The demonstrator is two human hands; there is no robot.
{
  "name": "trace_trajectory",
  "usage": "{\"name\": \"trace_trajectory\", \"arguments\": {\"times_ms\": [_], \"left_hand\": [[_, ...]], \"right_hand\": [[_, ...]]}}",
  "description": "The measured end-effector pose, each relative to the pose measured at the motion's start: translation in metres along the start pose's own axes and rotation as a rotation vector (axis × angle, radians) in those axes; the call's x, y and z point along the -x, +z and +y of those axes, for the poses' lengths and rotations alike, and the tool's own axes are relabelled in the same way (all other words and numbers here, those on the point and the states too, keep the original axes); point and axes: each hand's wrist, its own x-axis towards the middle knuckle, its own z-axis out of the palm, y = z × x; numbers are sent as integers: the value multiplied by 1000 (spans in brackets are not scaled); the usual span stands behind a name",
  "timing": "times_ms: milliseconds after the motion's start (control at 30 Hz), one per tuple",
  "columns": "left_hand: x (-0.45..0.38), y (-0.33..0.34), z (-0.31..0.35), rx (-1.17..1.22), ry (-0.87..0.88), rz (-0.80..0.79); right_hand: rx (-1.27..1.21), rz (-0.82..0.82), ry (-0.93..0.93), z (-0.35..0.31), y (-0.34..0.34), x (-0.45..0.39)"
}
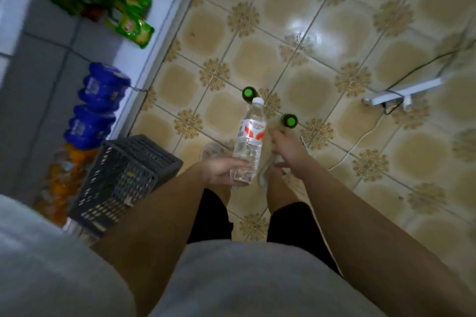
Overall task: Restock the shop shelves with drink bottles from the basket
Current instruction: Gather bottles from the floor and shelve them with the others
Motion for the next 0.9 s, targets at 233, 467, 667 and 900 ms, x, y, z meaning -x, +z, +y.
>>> {"name": "trace_trajectory", "arguments": {"times_ms": [233, 467, 667, 900], "left_hand": [[103, 45, -22, 154, 241, -118], [148, 26, -95, 263, 372, -108], [195, -11, -201, 363, 522, 23], [268, -75, -306, 571, 665, 336]], "right_hand": [[160, -126, -227, -54, 6, 118], [441, -236, -448, -33, 63, 168], [660, -272, -532, 24, 171, 221], [764, -388, -688, 75, 305, 284]]}}
